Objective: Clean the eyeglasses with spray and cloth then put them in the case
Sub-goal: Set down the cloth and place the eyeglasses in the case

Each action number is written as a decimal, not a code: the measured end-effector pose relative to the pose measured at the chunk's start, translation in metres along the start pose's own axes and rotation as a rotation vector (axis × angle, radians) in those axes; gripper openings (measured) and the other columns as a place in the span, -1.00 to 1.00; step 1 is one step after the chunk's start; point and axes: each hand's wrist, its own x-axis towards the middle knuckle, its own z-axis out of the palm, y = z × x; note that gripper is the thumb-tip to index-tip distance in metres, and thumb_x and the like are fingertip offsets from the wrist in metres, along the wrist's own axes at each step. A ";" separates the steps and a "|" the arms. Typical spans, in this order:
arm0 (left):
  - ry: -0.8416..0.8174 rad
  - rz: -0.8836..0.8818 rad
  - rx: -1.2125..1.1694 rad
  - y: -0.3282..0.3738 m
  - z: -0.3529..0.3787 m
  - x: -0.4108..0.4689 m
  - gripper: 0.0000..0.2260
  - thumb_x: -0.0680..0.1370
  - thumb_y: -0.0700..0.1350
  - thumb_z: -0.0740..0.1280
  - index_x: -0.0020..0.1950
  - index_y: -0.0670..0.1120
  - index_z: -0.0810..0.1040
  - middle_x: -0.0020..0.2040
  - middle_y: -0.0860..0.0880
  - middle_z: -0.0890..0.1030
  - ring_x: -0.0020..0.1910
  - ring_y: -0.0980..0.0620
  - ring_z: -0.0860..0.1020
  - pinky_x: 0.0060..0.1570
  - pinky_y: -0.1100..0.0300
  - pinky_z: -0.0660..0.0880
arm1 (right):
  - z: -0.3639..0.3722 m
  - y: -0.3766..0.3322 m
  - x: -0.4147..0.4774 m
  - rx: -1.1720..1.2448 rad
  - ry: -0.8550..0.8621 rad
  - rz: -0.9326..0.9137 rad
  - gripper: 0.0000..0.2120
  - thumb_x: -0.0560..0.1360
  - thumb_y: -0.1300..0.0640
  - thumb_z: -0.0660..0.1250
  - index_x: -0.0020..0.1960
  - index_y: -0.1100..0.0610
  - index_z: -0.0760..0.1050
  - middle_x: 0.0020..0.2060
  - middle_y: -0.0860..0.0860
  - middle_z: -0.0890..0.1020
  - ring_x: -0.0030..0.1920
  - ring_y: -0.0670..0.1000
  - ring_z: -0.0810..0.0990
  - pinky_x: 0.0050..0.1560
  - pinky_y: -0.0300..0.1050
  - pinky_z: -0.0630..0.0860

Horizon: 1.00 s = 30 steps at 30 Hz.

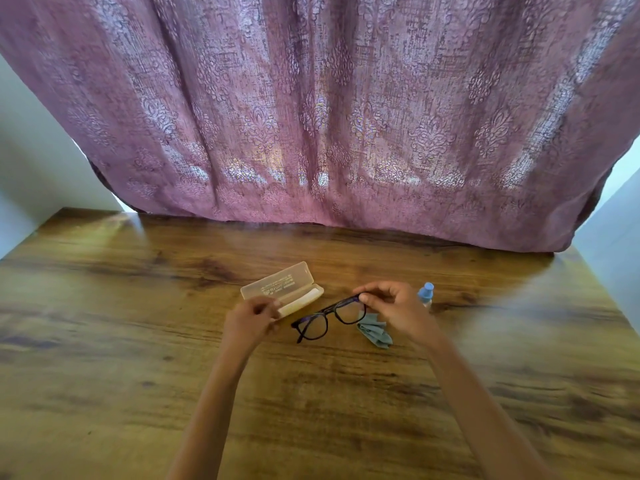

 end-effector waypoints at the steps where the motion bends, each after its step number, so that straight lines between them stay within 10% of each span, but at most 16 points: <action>1: 0.150 -0.008 0.062 -0.005 -0.001 0.006 -0.82 0.56 -0.08 0.32 0.06 -0.14 0.59 -0.11 -0.09 0.65 -0.24 0.00 0.61 -0.18 0.10 0.56 | 0.001 0.002 0.000 0.015 0.024 0.015 -0.87 0.47 0.24 0.39 -0.05 0.05 0.66 -0.13 -0.03 0.71 -0.06 -0.04 0.66 0.06 -0.10 0.58; 6: 0.362 -0.137 0.233 -0.026 -0.011 0.043 -0.49 0.50 0.08 0.36 0.35 -0.15 0.37 0.27 -0.16 0.48 0.20 -0.16 0.47 0.10 -0.02 0.41 | -0.001 0.006 0.000 0.098 0.089 0.060 -0.89 0.48 0.25 0.39 -0.05 0.10 0.65 -0.16 0.01 0.71 -0.07 -0.01 0.66 0.00 -0.17 0.58; 16: 0.302 0.055 0.185 -0.036 -0.004 0.056 -0.86 0.53 -0.12 0.34 0.02 -0.14 0.61 -0.08 -0.12 0.67 -0.14 -0.04 0.59 -0.17 0.11 0.49 | 0.009 0.004 0.013 0.154 0.155 0.158 -0.91 0.49 0.20 0.38 -0.05 0.07 0.64 -0.15 -0.01 0.71 -0.05 -0.03 0.66 -0.05 -0.21 0.56; 30: 0.370 0.272 0.197 -0.035 0.014 0.031 -0.88 0.54 -0.15 0.33 0.01 -0.16 0.60 -0.18 -0.04 0.63 -0.24 0.07 0.53 -0.25 0.20 0.41 | 0.052 0.014 0.018 0.102 0.115 0.280 -0.94 0.47 0.22 0.41 -0.06 0.11 0.60 -0.13 0.00 0.67 -0.05 -0.04 0.62 -0.08 -0.26 0.50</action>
